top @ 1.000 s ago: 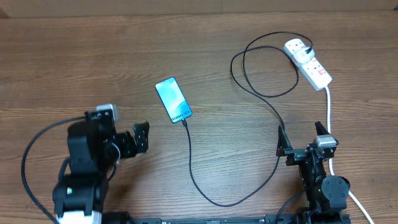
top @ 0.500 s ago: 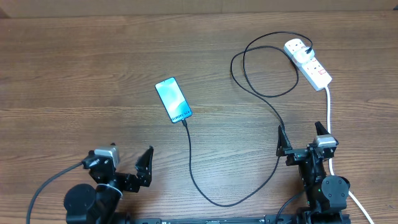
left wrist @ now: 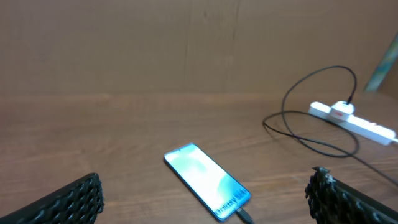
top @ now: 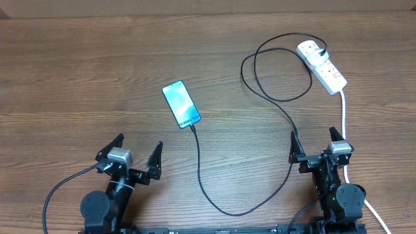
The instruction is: Plug charger to phone and switch on socket
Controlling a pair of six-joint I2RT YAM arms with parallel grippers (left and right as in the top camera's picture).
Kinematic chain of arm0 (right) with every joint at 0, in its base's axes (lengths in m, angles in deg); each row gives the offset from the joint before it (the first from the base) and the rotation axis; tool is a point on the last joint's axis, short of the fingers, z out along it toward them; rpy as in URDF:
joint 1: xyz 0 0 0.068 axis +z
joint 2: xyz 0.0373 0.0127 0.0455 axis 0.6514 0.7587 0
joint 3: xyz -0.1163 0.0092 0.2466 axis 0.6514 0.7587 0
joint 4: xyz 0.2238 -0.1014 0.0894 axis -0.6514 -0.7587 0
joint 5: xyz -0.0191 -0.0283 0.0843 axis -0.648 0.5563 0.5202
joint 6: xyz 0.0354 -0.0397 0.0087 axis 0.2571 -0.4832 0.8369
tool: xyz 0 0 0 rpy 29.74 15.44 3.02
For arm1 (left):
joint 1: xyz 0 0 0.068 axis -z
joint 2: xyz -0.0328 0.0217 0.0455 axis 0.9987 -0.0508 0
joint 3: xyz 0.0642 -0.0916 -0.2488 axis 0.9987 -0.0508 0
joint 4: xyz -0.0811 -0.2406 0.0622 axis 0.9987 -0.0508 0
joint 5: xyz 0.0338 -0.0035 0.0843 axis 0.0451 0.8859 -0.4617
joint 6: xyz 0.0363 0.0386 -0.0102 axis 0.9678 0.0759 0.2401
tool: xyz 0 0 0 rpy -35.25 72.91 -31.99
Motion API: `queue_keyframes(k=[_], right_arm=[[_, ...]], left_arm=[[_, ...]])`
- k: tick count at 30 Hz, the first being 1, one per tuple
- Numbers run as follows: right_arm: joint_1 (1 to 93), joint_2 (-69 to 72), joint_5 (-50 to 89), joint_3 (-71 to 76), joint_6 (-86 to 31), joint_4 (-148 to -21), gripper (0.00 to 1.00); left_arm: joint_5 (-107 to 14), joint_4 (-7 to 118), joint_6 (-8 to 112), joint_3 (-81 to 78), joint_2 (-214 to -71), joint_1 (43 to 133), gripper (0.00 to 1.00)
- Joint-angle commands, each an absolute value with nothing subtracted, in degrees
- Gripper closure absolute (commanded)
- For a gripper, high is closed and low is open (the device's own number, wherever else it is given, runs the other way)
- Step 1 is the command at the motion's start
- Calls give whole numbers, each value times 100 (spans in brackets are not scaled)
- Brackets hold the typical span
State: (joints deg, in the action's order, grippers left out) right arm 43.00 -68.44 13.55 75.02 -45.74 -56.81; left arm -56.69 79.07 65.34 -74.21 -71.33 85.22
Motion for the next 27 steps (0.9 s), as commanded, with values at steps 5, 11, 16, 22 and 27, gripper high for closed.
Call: queue_keyframes(k=[5, 11, 16, 22, 27], right_arm=[[4293, -6892, 1303, 7559, -4515, -5648, 0], [4293, -6892, 1303, 7559, -4515, -5648, 0], [4293, -6892, 1303, 7559, -4515, -5648, 0], [4293, -6892, 1303, 7559, -4515, -5648, 0], [4293, -6892, 1303, 7559, -4515, -5648, 0]], left_arm=[[-6108, 8655, 7296, -8020, -7066, 8572, 0], [-6769, 8771, 7294, -8122, -7066, 8572, 0], [-7350, 8500, 7194, -8122, -7066, 8561, 1], [-7523, 8498, 7237, -8122, -7066, 8561, 0], [-7966, 8528, 7233, -8122, -7066, 8605, 0]])
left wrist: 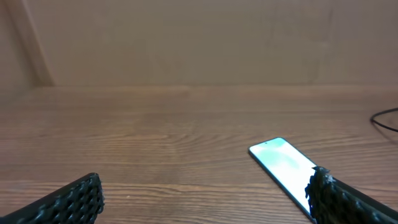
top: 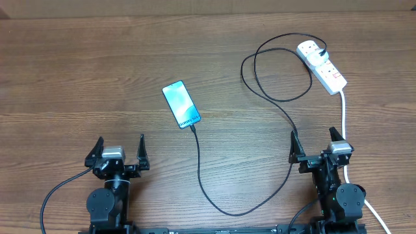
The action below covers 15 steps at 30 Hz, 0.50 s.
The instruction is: Plug charger to phone and switch on socket
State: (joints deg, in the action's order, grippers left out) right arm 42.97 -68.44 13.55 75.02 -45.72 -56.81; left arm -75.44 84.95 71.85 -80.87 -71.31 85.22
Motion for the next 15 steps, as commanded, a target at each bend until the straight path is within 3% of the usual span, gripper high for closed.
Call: queue_keyframes(k=[1, 9, 15], right_arm=[[4293, -6892, 1303, 7559, -4515, -5648, 0], [4293, -6892, 1303, 7559, -4515, -5648, 0], [4293, -6892, 1303, 7559, -4515, -5648, 0]], left_arm=[[-8076, 8537, 7231, -8122, -7066, 8638, 0], [-8541, 8574, 7143, -8122, -7066, 8738, 0], [-8178, 8541, 7150, -8122, -7066, 8605, 0]])
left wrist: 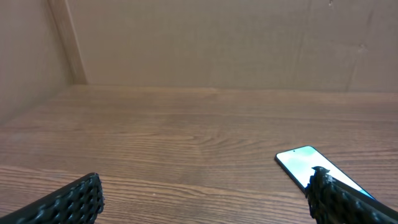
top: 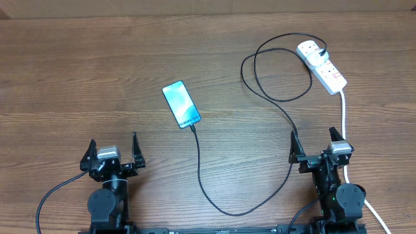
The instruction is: Plug charger to phone and switch on socket
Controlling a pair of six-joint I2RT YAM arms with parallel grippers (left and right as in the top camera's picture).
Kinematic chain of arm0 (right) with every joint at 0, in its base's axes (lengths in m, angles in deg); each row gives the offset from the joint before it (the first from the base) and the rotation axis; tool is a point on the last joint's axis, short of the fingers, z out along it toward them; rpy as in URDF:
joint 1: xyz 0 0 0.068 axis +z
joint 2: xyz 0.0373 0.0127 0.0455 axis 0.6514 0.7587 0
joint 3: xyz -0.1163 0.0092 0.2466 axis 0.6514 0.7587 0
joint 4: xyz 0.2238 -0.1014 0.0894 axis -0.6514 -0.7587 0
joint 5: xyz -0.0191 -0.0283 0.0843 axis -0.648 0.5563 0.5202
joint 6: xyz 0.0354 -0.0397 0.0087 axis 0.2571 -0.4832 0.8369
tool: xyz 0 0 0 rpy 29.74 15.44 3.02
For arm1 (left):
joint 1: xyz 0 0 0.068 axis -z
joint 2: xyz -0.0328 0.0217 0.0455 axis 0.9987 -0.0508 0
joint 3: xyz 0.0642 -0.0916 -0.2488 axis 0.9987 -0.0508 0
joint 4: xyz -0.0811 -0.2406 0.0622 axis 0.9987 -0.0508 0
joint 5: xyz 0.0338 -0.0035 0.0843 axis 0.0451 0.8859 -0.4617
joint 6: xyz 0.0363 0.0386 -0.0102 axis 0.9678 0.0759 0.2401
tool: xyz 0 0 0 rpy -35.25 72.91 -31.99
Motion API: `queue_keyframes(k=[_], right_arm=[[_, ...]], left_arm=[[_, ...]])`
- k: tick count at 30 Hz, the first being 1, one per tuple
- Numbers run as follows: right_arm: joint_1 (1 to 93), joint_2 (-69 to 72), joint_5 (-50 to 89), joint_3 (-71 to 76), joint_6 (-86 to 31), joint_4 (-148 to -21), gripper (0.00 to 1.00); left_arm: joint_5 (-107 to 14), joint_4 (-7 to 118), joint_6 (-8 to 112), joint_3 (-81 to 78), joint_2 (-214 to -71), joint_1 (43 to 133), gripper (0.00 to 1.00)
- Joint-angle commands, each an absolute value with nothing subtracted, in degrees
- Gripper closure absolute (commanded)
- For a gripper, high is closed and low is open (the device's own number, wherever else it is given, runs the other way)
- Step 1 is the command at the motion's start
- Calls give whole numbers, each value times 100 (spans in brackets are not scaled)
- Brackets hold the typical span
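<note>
A phone (top: pixel 181 104) with a lit blue screen lies flat at mid-table; the left wrist view shows the phone (left wrist: pixel 298 163) at lower right, partly behind a fingertip. A black cable (top: pixel 208 188) is plugged into its lower end, loops near the front edge and runs up to a plug in the white socket strip (top: pixel 322 65) at the far right. My left gripper (top: pixel 110 156) stands open near the front left, nothing between its fingers. My right gripper (top: pixel 316 147) stands open at the front right, beside the cable.
A white lead (top: pixel 343 120) runs from the socket strip down past my right arm. A brown cardboard wall (left wrist: pixel 199 43) stands at the table's far edge and left side.
My left gripper has turned a little further left and drawn slightly back; the phone sits further right in its wrist view. The phone, cable, socket strip and right arm have not moved.
My left gripper first pointed up-right toward the phone, with the socket strip in its wrist view. Then it had swung left and back, the strip out of that view. Now it faces nearly straight ahead. The cable stayed in the phone throughout.
</note>
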State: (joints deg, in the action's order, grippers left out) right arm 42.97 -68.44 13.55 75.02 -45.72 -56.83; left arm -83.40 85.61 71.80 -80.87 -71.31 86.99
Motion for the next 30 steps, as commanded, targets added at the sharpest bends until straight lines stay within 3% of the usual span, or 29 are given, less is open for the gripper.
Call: queue_keyframes(k=[1, 30], right_arm=[[4293, -6892, 1303, 7559, -4515, -5648, 0], [4293, -6892, 1303, 7559, -4515, -5648, 0]], left_arm=[[-8108, 8533, 7150, -8120, -7066, 8579, 0], [-7785, 8519, 6824, -8114, -7070, 8572, 0]])
